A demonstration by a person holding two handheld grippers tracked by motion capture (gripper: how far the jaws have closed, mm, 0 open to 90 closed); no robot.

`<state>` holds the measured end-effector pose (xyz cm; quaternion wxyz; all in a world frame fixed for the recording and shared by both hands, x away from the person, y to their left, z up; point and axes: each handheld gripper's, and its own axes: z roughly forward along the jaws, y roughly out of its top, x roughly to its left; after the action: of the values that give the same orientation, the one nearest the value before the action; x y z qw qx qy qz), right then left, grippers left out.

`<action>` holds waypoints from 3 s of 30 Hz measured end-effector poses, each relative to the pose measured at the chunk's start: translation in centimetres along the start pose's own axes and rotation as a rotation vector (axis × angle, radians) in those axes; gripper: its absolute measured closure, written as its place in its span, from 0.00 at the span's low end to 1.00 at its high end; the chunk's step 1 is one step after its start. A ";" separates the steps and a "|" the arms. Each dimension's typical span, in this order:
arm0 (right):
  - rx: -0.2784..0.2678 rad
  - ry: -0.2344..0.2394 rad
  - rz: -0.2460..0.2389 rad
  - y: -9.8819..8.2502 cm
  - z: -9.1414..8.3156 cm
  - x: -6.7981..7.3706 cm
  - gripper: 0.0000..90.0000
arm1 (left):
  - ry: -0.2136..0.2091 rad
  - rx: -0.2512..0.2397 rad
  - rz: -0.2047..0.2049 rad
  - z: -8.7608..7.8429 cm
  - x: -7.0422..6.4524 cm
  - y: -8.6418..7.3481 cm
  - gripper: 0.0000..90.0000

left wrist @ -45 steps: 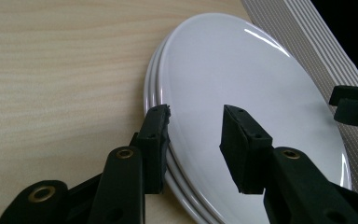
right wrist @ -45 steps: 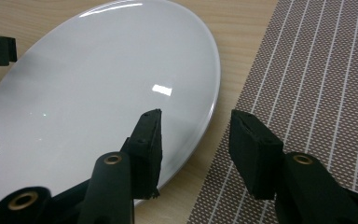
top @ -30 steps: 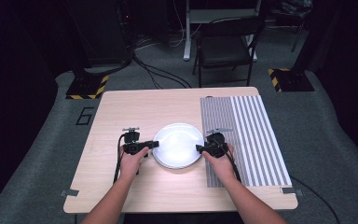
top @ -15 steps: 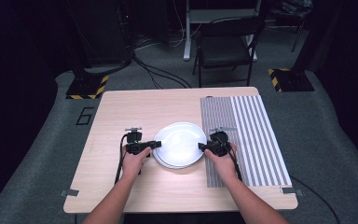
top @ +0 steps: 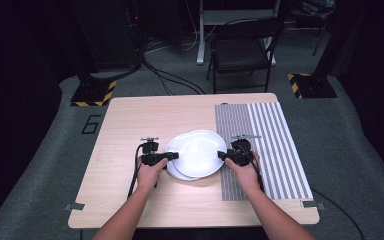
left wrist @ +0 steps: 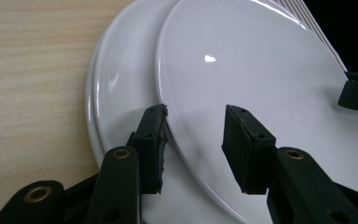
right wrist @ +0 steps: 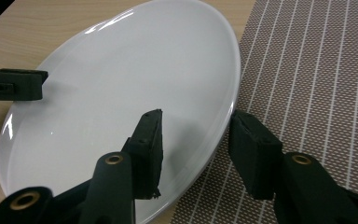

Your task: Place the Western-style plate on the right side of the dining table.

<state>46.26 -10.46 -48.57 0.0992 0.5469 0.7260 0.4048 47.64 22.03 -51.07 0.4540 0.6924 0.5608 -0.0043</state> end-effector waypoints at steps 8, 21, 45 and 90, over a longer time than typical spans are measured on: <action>-0.007 -0.010 0.012 0.1 -0.8 -0.8 0.61 | -0.014 0.012 0.010 0.8 -0.8 0.0 0.66; -0.015 -0.051 -0.014 -0.2 -1.4 -1.3 0.60 | -0.025 0.022 0.029 1.4 -1.6 -0.1 0.66; -0.005 -0.048 0.005 -1.8 -1.3 -1.4 0.63 | -0.001 0.038 0.071 1.6 -2.2 -0.3 0.64; -0.043 -0.055 0.108 -3.4 -0.8 -0.5 0.54 | -0.001 -0.004 0.047 2.3 -4.0 -1.5 0.59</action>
<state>43.57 -11.54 -50.54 0.1089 0.5939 0.6837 0.4098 46.11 17.43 -51.29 0.4555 0.7044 0.5444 0.0071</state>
